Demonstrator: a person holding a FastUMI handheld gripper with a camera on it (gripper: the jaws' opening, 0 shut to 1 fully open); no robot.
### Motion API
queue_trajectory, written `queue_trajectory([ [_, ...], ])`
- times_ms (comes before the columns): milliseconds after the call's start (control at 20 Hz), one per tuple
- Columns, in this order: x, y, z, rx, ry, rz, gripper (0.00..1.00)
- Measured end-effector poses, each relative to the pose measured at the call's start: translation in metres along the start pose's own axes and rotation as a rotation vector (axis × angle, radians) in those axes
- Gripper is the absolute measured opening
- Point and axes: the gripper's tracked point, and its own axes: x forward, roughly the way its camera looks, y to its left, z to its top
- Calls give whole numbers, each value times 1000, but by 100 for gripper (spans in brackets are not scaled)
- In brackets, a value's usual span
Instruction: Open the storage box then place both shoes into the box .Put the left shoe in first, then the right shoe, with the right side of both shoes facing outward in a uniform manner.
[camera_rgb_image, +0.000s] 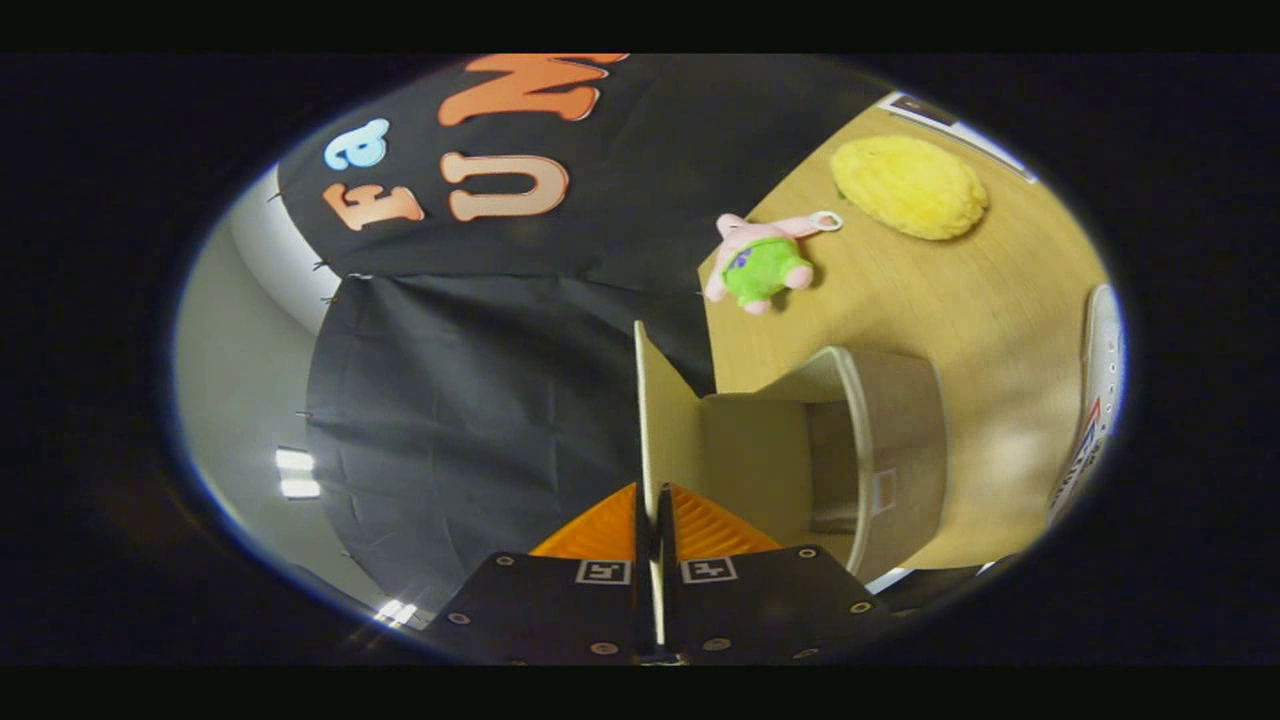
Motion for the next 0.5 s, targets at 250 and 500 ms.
queue_trajectory([
  [250, 40, 48, -15, -98, 42, 33, 4],
  [500, 93, 83, -33, -126, 63, 36, 8],
])
